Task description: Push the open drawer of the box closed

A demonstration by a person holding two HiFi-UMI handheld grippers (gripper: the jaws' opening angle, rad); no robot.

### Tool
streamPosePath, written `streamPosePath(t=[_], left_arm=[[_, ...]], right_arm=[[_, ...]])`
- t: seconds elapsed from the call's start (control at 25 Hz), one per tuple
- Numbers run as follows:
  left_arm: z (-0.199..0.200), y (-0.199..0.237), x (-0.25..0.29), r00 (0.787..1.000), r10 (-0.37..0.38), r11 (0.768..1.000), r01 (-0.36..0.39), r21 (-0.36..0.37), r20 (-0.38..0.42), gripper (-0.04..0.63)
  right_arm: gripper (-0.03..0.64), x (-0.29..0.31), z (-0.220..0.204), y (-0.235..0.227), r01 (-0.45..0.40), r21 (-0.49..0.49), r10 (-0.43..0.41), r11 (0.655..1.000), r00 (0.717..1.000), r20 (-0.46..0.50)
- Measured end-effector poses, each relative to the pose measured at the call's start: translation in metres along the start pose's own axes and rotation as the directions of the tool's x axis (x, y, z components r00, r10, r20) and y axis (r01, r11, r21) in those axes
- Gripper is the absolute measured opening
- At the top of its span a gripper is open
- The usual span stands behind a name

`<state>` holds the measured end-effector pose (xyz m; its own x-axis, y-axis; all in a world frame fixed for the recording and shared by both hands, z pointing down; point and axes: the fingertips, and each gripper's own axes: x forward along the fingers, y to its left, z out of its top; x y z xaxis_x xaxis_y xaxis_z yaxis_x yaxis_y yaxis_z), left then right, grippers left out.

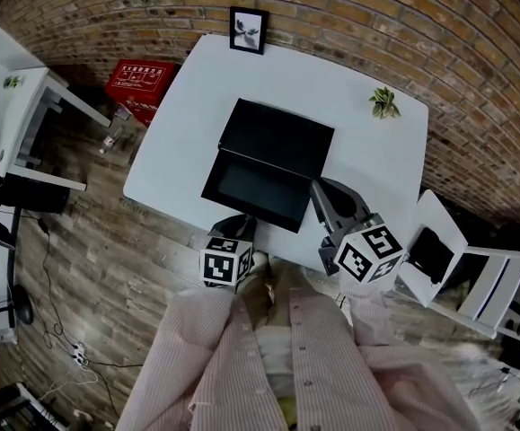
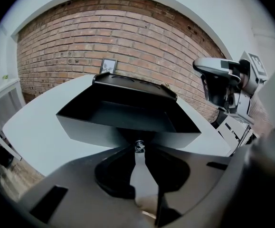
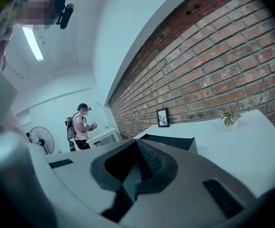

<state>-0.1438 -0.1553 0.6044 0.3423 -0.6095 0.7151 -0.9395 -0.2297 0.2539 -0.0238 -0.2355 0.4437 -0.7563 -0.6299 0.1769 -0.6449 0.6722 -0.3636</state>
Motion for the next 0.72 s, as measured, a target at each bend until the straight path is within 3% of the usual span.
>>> streamPosePath(t=[0.72], left_arm=[[0.020, -0.001, 0.006, 1.000, -0.013, 1.000, 0.014, 0.027, -0.007, 0.060]], right_arm=[[0.003, -0.002, 0.003, -0.009, 0.034, 0.005, -0.034, 0.999, 0.999, 0.034]])
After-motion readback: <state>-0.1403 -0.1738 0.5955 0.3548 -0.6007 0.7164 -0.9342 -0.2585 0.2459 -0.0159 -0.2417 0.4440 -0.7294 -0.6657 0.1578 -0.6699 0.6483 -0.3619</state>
